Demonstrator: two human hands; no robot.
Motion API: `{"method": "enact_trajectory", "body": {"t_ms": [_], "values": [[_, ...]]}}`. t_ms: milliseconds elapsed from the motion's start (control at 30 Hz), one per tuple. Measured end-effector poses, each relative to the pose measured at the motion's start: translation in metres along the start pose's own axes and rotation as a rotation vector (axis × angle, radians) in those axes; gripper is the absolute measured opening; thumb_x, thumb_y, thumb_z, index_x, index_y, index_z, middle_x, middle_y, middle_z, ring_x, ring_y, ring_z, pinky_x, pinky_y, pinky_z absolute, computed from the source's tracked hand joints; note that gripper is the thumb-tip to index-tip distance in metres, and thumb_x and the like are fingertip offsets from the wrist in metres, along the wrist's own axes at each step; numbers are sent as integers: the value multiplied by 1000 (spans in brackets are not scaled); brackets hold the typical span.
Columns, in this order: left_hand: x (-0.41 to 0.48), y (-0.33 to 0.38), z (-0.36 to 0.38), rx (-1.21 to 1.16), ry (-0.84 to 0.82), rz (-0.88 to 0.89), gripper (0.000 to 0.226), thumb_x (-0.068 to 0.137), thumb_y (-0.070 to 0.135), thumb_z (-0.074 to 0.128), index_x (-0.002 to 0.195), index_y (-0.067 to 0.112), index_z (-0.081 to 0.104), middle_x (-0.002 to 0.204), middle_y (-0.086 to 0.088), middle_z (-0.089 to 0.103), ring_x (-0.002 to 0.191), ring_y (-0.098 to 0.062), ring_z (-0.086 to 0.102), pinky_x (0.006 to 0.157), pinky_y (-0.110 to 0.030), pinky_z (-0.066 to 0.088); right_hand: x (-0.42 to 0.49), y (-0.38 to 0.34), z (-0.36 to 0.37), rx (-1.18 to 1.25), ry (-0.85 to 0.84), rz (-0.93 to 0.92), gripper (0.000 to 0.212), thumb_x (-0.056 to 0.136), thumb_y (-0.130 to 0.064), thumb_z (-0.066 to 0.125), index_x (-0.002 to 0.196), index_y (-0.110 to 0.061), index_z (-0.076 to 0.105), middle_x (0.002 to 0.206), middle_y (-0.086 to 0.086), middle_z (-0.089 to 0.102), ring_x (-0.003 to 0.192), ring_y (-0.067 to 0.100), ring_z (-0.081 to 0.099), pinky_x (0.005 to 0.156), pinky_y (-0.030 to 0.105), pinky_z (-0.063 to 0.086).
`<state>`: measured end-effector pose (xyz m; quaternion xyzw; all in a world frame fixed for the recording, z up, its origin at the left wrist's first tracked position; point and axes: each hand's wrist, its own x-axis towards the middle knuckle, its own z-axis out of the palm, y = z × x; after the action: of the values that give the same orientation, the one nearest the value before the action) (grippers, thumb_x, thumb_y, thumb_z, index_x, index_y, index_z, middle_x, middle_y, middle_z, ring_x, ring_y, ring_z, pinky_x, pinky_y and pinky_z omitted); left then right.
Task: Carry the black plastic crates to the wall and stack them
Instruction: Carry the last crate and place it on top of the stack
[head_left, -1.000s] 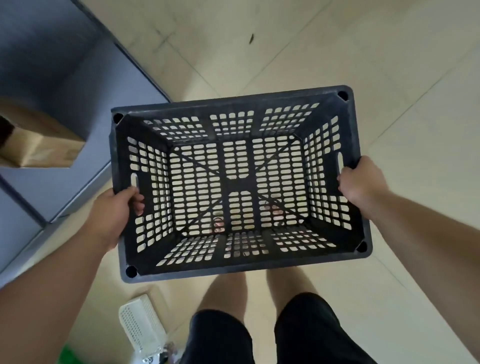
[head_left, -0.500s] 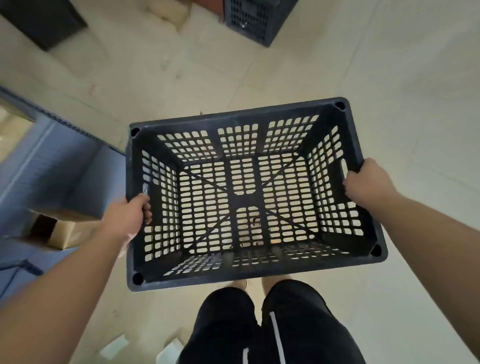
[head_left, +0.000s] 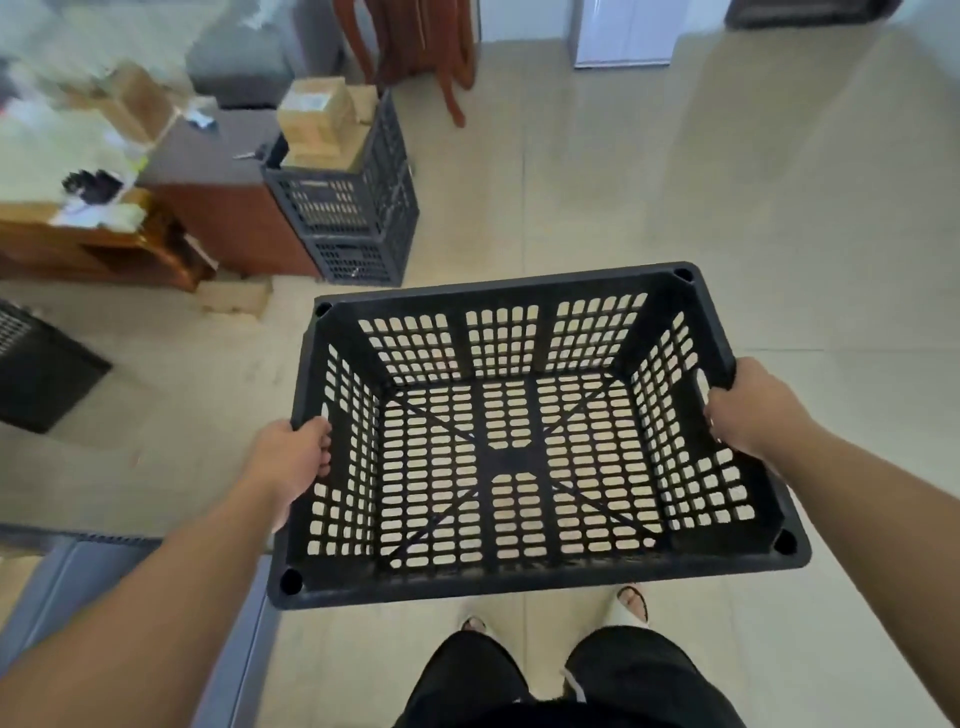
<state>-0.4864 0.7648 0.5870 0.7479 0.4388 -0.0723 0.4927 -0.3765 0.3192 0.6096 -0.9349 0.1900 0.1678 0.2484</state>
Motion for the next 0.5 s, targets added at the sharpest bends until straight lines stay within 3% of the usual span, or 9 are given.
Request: {"method": "enact_trajectory", "body": {"t_ms": [67, 167, 367, 500], "values": [[-7, 40, 23, 42, -17, 56, 20, 97, 23, 56, 86, 7, 61, 76, -10, 62, 68, -23, 58, 66, -36, 51, 15, 21, -32, 6, 32, 4, 32, 98, -21, 49, 127, -8, 46, 105, 18, 63, 89, 38, 64, 82, 55, 57], [-20, 95, 62, 76, -57, 113, 18, 96, 19, 56, 83, 7, 61, 74, -11, 60, 65, -23, 56, 64, -34, 51, 34, 48, -85, 39, 63, 6, 28, 96, -16, 49, 122, -7, 47, 103, 20, 63, 89, 39, 62, 80, 48, 56], [-51, 187, 146, 82, -151, 182, 13, 91, 15, 57, 81, 7, 58, 72, -12, 57, 63, -24, 53, 62, -36, 49, 74, 102, -186, 113, 119, 15, 20, 95, -9, 48, 115, -6, 47, 88, 14, 58, 72, 28, 54, 60, 33, 41], [-69, 239, 201, 96, -214, 215, 20, 93, 13, 56, 74, 8, 56, 70, -12, 53, 62, -23, 51, 60, -34, 46, 101, 132, -240, 131, 181, 37, 19, 94, -9, 48, 113, -4, 48, 84, 12, 54, 72, 28, 52, 60, 33, 39]]}}
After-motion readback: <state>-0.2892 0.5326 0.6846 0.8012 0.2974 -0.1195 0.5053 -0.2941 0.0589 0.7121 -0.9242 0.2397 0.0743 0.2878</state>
